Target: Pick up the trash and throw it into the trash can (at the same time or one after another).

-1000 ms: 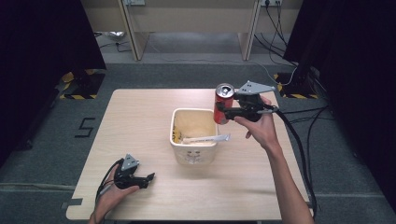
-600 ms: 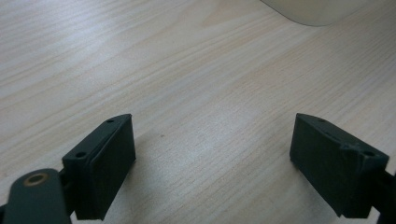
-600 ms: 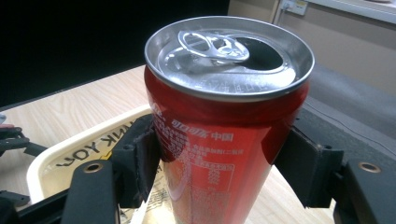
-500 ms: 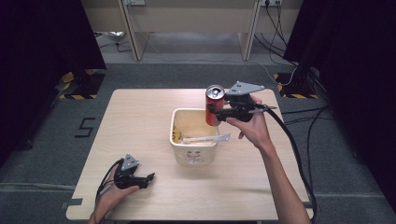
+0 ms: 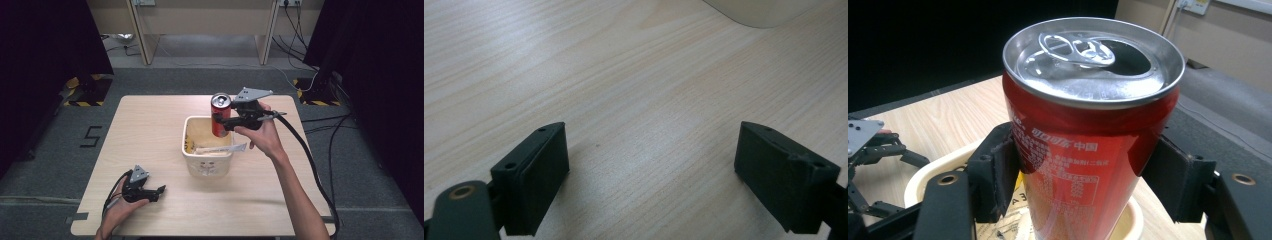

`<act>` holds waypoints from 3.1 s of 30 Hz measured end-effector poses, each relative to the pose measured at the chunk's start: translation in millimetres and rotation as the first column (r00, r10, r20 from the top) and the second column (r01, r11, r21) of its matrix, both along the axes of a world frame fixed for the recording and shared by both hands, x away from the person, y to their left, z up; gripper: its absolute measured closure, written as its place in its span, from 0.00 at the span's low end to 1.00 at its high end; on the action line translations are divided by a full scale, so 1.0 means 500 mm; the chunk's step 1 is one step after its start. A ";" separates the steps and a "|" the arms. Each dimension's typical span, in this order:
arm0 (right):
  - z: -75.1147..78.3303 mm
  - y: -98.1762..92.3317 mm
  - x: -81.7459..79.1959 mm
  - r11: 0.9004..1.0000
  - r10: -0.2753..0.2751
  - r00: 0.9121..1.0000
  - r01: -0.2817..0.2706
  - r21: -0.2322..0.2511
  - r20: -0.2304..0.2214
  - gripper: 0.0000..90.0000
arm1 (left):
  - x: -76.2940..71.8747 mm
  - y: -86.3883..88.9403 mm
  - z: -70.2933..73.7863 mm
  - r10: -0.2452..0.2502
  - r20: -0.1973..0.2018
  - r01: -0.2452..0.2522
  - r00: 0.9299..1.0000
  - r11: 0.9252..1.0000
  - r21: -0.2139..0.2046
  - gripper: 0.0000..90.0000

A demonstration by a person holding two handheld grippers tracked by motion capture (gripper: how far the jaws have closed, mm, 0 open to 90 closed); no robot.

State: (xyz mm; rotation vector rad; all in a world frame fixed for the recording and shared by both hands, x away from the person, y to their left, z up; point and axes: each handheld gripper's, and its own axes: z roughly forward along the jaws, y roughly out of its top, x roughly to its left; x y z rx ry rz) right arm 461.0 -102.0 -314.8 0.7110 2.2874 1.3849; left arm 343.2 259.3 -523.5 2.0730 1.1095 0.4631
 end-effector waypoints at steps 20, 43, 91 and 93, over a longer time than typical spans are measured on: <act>-0.018 0.011 0.022 1.000 0.030 0.999 -0.030 0.000 -0.045 0.38 | 0.000 0.000 0.000 0.002 0.002 -0.002 1.000 1.000 0.000 0.15; -0.058 0.013 0.051 0.999 0.045 0.993 -0.048 -0.025 -0.106 0.27 | 0.000 0.000 0.000 0.000 0.001 0.000 1.000 1.000 0.002 0.15; -0.022 -0.077 0.040 0.998 -0.057 0.998 0.056 -0.013 -0.036 0.24 | 0.000 0.000 0.000 -0.002 0.000 0.002 1.000 1.000 0.003 0.15; -0.021 -0.079 0.039 0.998 -0.060 0.997 0.059 -0.012 -0.038 0.24 | 0.000 0.000 0.000 -0.002 0.000 0.002 1.000 1.000 0.003 0.15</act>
